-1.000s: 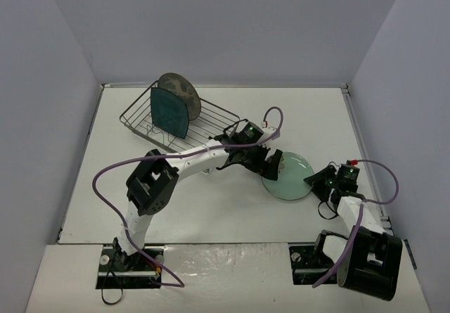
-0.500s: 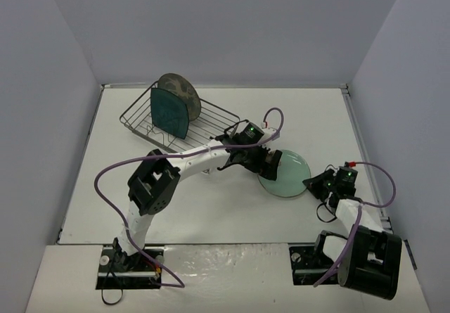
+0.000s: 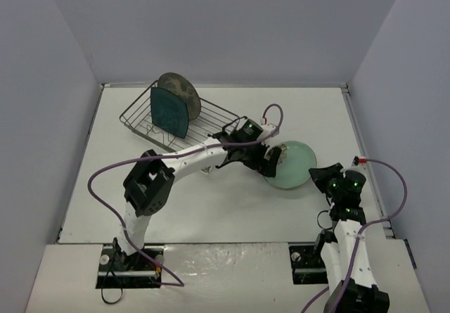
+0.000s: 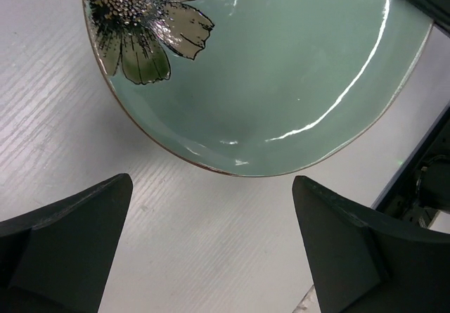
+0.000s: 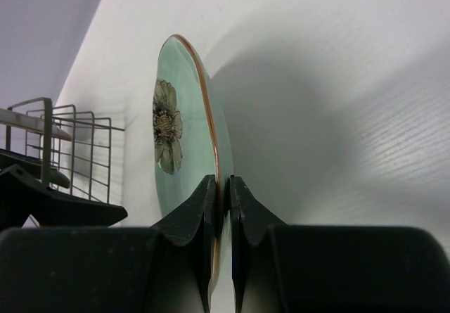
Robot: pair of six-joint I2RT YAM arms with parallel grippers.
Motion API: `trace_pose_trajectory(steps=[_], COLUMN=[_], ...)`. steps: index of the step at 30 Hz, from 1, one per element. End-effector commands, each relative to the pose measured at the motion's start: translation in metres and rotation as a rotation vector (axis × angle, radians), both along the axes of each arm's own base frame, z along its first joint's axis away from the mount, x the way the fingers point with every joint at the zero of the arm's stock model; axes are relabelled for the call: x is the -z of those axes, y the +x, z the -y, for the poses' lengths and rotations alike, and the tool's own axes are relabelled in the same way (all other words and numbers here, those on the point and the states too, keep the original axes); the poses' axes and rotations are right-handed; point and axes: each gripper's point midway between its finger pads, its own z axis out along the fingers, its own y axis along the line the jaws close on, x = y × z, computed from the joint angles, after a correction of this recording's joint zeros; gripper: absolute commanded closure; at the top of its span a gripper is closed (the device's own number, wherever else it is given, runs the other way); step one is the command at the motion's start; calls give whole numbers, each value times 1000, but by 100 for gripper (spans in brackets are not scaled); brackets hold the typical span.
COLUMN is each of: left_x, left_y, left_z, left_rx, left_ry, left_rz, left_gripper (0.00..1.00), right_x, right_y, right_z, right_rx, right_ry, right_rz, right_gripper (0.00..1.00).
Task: Load the plates into the dish rack
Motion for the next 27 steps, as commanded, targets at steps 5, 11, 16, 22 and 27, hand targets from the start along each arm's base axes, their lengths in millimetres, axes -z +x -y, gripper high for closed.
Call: trace_pose_trajectory(steps=[5, 11, 16, 22, 27], left_x=[-139, -162, -165, -155, -147], left_y=[7, 39, 57, 61, 56], left_z=[-36, -124, -213, -325, -389], left_rx=[-86, -398, -648, -990, -1167], left_ry=[-173, -141, -169, -9, 45], left_rz=[267, 369, 318, 375, 321], left_gripper=[3, 3, 3, 3, 3], right_x=[-144, -221, -291, -332, -357], right_y=[32, 29, 29, 72, 111], right_z=[1, 15, 13, -32, -134], right_rx=[-37, 50, 38, -89, -250], right_ry=[-95, -170, -209, -238, -331], right_rz=[441, 598, 723, 775, 792], right_gripper=[100, 100, 100, 100, 100])
